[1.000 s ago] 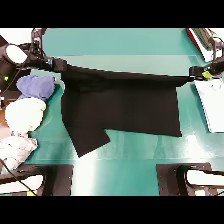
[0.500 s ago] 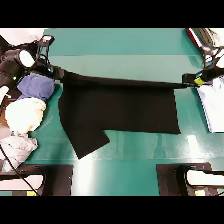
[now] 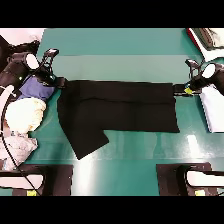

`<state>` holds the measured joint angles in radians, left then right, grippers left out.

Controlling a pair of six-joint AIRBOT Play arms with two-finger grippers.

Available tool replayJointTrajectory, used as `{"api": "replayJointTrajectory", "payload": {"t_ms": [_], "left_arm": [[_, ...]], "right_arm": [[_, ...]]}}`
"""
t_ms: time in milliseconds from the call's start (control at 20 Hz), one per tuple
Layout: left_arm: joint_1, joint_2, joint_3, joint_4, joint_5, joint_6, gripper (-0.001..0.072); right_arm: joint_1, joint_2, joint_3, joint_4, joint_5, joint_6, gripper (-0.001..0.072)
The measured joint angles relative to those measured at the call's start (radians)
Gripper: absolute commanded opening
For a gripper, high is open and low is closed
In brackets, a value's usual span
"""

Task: Fold the shirts.

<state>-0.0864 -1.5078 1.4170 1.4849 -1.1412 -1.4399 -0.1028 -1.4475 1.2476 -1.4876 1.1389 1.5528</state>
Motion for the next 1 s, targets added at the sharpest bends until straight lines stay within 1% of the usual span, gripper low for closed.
{"api": "replayJointTrajectory", "payload": {"t_ms": [200, 300, 450, 750, 950, 1000], "left_arm": [[0.000, 0.039, -0.016, 0.059, -0.138, -0.054, 0.0520], [0.000, 0.100, -0.071, 0.064, -0.172, -0.090, 0.0520], [0.000, 0.238, -0.230, 0.050, -0.182, -0.159, 0.0519], [-0.001, 0.533, -0.626, -0.073, -0.145, -0.298, 0.0519], [-0.040, 0.623, -0.788, -0.161, -0.128, -0.341, 0.0516], [-0.068, 0.633, -0.814, -0.173, -0.119, -0.349, 0.0466]], "right_arm": [[-0.006, 0.021, 0.040, 0.002, 0.093, 0.001, 0.0363], [-0.006, 0.050, 0.050, 0.003, 0.119, 0.000, 0.0363], [-0.006, 0.100, 0.055, 0.003, 0.135, -0.002, 0.0363], [-0.006, 0.154, 0.058, 0.006, 0.146, -0.008, 0.0362], [-0.006, 0.161, 0.058, 0.043, 0.147, -0.009, 0.0363], [-0.006, 0.162, 0.058, 0.053, 0.147, -0.009, 0.0363]]}}
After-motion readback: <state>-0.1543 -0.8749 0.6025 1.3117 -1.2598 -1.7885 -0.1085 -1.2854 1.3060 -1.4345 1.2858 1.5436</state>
